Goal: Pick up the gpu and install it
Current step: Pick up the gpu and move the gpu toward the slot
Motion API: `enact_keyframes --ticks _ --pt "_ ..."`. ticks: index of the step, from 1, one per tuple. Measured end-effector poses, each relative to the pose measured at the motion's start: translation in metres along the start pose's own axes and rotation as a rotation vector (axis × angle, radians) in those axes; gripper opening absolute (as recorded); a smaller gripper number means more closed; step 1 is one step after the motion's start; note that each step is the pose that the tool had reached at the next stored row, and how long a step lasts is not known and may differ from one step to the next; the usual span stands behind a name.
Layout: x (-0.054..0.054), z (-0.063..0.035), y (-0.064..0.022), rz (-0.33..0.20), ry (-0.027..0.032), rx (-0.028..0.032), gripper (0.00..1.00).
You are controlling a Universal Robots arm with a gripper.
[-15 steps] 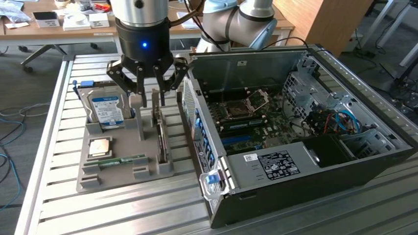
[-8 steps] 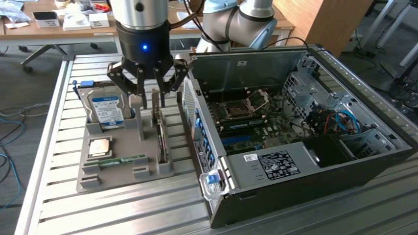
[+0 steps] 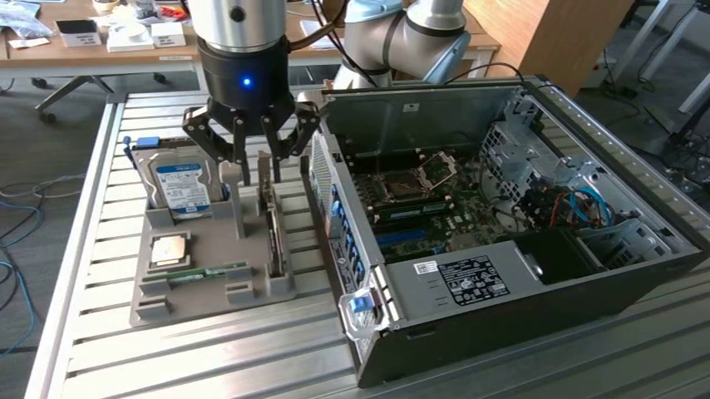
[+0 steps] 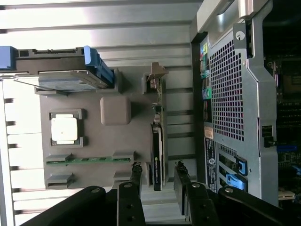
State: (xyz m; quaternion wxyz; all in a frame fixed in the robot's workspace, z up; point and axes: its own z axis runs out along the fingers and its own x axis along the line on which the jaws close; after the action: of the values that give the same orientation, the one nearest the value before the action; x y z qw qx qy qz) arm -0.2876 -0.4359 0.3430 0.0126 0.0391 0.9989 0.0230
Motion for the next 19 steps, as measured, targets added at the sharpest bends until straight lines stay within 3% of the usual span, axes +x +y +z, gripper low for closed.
enact_keyframes --ticks 7,19 --pt "0.000 0.0021 -0.0001 0.000 0.0002 0.0001 0.42" --pt "0.000 0.0184 -0.0009 0.000 0.0002 0.0002 0.42"
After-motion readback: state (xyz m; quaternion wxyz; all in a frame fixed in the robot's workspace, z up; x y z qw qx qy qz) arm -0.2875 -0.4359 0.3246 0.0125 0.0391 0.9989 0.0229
